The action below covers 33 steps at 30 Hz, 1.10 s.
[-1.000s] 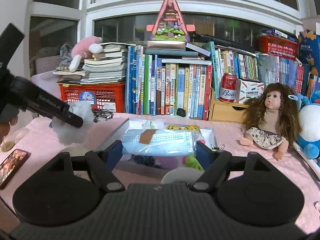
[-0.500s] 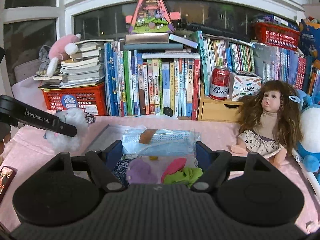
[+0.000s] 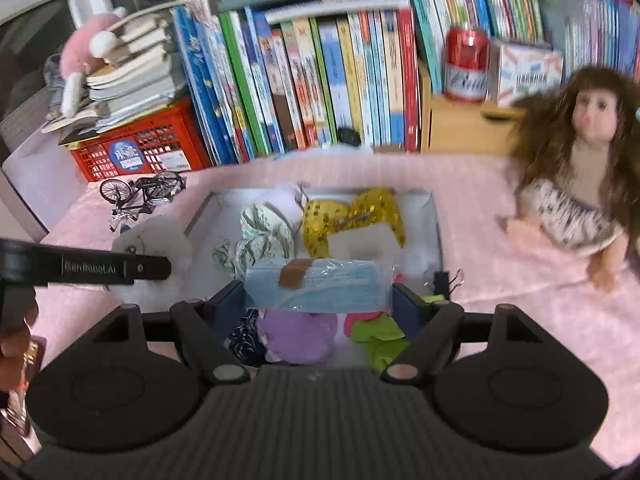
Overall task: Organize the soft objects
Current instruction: 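Carry the white fluffy plush and blue mask packet over the grey tray with both grippers, then open the left gripper to drop the plush while the right releases the mask packet into the tray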
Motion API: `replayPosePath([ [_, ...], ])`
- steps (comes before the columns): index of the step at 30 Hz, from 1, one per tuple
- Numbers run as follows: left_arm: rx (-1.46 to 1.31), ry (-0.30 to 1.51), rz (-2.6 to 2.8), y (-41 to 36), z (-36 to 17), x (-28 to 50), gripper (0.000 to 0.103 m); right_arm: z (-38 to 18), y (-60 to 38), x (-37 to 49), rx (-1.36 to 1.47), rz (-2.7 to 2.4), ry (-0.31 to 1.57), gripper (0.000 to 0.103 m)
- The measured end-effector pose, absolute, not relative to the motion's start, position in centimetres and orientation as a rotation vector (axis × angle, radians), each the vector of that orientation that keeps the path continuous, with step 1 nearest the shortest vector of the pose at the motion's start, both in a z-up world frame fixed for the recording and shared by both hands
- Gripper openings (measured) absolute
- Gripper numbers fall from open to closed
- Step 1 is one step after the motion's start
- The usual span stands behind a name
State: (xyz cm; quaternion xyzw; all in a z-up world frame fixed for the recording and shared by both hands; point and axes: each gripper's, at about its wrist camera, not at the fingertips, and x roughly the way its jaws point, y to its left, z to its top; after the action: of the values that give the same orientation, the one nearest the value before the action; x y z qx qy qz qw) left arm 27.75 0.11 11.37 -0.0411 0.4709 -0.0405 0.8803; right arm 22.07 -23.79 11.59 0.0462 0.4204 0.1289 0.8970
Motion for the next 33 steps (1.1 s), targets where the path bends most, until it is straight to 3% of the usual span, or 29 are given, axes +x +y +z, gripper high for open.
replayPosePath([
  [21, -0.109, 1.036, -0.050, 0.3, 7.5, 31.2, 0.042, 7.8, -21.8, 28.0, 0.340, 0.218, 1.018, 0.080],
  [33, -0.117, 1.049, -0.042, 0.9, 6.3, 32.5, 0.040, 6.5, -18.9, 29.9, 0.264, 0.194, 1.046, 0.080],
])
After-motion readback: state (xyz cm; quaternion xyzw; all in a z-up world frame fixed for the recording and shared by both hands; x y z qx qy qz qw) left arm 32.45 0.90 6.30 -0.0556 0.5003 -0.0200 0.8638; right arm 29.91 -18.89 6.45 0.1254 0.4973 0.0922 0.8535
